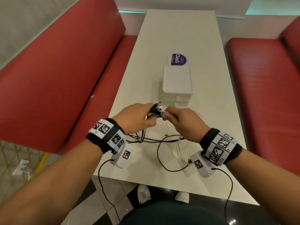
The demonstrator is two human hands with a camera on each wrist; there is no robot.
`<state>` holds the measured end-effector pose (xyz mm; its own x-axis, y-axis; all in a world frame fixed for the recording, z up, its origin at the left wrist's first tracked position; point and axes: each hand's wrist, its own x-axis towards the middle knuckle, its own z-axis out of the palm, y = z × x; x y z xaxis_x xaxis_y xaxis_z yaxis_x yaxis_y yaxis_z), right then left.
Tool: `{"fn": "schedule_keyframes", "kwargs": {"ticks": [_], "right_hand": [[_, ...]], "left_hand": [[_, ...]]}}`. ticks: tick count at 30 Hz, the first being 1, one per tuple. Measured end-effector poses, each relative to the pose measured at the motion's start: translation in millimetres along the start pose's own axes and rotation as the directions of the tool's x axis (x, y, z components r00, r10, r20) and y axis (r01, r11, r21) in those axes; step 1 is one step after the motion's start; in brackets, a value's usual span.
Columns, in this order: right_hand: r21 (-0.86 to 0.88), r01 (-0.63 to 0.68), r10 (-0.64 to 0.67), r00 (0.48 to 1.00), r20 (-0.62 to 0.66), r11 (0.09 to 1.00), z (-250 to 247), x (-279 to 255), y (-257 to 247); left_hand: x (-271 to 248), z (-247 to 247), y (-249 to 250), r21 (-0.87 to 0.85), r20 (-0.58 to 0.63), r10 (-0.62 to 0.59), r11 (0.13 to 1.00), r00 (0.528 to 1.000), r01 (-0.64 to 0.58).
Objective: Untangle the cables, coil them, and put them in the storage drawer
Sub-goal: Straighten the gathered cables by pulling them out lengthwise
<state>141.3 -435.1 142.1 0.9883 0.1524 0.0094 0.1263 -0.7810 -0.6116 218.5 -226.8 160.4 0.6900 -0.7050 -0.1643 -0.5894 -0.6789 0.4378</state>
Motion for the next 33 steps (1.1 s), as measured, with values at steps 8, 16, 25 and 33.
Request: {"fn": "schedule_keyframes", "kwargs": {"ticks": [8,16,25,33], "right_hand": [[0.195,-0.209,0.133,0.93,0.343,0.958,-30,4,0],[-0.329,-0.067,0.104,0.99,0.097,0.942,-17,-1,23],[-0.19,-0.278,0.291,0.956,0.044,0.941,-15,-17,54],[-0.183,-0.075,0.107,0.979,0.171,0.98,-26,-19,47]], "left_hand": [[-16,-40,-1,0.296,-0.165,0.076,0.955,0.983,-0.024],[-19,-14,-12,0.438,-0.111,0.035,0.899,0.993,0.017],[-27,7,-51,0.416,-0.185,-0.092,0.895,0.978,0.163],[-39,22,-79,0.345,-0.211,-0.224,0.894,0.952,0.287]]}}
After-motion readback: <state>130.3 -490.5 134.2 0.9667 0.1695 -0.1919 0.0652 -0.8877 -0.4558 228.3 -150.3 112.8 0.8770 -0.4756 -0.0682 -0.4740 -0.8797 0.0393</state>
